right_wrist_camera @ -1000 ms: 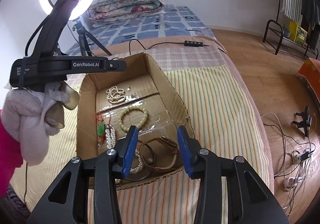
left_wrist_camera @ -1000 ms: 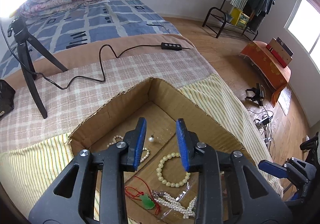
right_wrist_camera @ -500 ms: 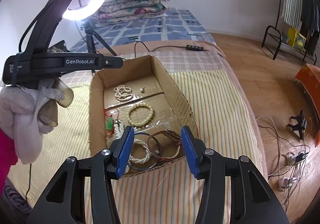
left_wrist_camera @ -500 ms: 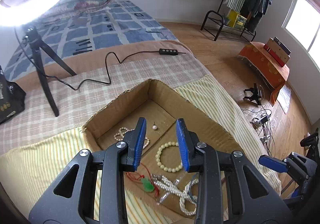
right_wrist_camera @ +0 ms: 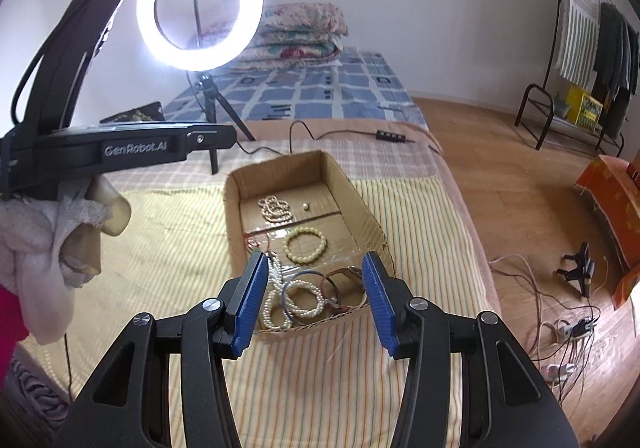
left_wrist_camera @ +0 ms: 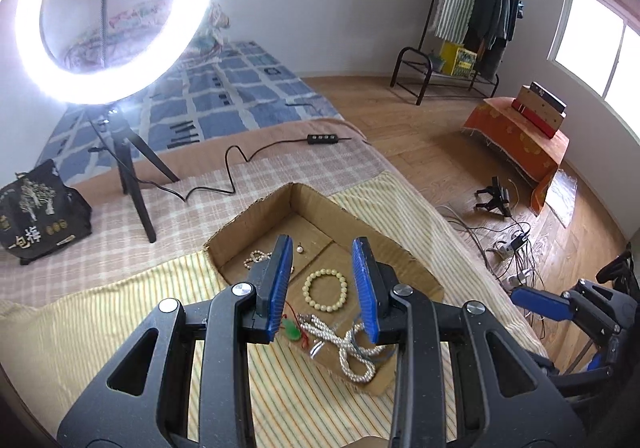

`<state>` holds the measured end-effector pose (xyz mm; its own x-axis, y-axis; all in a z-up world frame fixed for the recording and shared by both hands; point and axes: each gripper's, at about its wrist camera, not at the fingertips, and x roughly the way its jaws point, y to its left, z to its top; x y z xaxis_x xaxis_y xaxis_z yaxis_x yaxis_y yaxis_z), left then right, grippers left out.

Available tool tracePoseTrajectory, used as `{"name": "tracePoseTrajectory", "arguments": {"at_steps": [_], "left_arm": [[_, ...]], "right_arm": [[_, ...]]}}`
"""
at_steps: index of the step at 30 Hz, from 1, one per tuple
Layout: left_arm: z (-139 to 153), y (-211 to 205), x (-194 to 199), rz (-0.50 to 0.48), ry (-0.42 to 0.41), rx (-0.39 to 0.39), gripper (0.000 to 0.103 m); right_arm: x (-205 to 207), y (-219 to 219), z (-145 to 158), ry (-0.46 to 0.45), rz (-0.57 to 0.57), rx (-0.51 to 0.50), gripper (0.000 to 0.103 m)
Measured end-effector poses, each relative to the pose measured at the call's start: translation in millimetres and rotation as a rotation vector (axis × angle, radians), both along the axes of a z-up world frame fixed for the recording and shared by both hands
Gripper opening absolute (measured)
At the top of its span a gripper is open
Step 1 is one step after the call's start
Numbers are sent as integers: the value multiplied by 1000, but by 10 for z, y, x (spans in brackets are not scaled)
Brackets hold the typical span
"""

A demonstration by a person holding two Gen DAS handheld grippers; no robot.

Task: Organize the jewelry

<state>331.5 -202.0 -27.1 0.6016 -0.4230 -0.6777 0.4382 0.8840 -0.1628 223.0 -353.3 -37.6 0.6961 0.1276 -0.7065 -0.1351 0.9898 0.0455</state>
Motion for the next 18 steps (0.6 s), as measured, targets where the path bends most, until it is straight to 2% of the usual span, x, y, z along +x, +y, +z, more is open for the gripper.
{"name": "tracePoseTrajectory", "arguments": {"at_steps": [2,6,16,18], "left_arm": [[82,59,-103,2,-11,-7,31],[239,185,-309,5,-34,-23,31],[508,467,-798,11,-101,-21,31],[545,524,-897,14,-110,-19,31]], "right_arm": [[-82,33,79,-14,-2,-5,48],[-213,108,199,-41,-6,-25,56],[-560,310,472,-115,3,-57,56],[-613,339,503,-129,3,-52,60]]}}
